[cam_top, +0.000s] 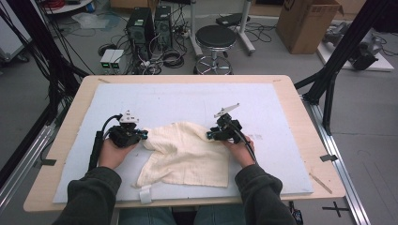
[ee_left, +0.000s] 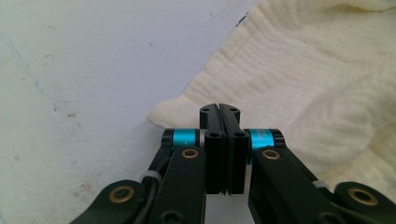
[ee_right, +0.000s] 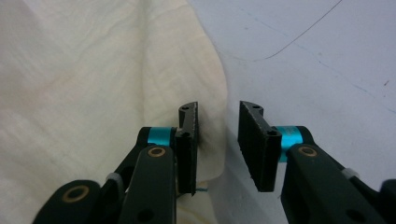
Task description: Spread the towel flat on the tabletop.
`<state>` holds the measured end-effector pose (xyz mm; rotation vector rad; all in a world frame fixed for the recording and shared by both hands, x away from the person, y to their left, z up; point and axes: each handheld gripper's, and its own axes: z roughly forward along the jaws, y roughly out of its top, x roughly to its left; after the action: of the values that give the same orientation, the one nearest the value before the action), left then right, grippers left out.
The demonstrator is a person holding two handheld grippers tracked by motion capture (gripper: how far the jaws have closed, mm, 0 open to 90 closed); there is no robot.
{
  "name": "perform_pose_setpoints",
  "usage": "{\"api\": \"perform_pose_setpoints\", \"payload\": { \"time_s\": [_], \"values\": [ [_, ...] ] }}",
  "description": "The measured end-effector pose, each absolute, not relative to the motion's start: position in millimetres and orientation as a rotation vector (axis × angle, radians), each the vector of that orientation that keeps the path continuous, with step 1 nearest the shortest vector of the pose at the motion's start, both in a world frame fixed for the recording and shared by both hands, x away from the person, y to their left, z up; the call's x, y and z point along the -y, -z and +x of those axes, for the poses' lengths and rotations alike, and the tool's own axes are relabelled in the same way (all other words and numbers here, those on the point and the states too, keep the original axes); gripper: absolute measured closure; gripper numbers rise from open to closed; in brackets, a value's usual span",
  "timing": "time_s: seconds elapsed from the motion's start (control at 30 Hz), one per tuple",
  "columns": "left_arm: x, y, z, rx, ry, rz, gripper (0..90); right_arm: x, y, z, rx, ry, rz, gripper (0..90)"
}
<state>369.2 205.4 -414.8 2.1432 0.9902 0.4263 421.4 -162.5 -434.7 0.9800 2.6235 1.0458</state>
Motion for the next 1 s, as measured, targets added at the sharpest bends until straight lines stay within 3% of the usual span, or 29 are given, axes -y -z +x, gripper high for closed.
{"api": "perform_pose_setpoints", "payload": {
  "time_s": [0.2,0.53,0.77,0.83,0.87,0.9,1.0],
  "values": [
    [-205.2,416.2,370.8,-0.998,-0.425,2.136,88.5,168.1,435.6,425.9,-2.66,-1.102,0.982,84.6],
    [-206.4,410.7,381.2,-1.032,-0.44,2.045,88.7,179.7,407.3,419.3,-2.563,-1.119,0.912,85.1],
    [-197.5,404.9,412.8,-1.088,-0.519,1.959,88.7,192.6,383.4,438.7,-2.482,-1.024,0.883,85.4],
    [-192.6,399.5,428.2,-1.143,-0.58,1.9,85.6,197.4,374.7,456.1,-2.409,-1.008,0.942,81.8],
    [-189.6,396.3,436.4,-1.183,-0.627,1.881,74.2,199.6,371.6,462.7,-2.366,-0.991,0.983,76.7],
    [-189.9,394.7,441.2,-1.187,-0.593,1.882,69.1,203.1,367.9,471.7,-2.339,-0.983,1.021,73.6],
    [-191.4,397.6,441.1,-1.175,-0.564,1.917,68.5,208.7,365.3,474.8,-2.342,-1.01,1.021,67.4]
  ]
}}
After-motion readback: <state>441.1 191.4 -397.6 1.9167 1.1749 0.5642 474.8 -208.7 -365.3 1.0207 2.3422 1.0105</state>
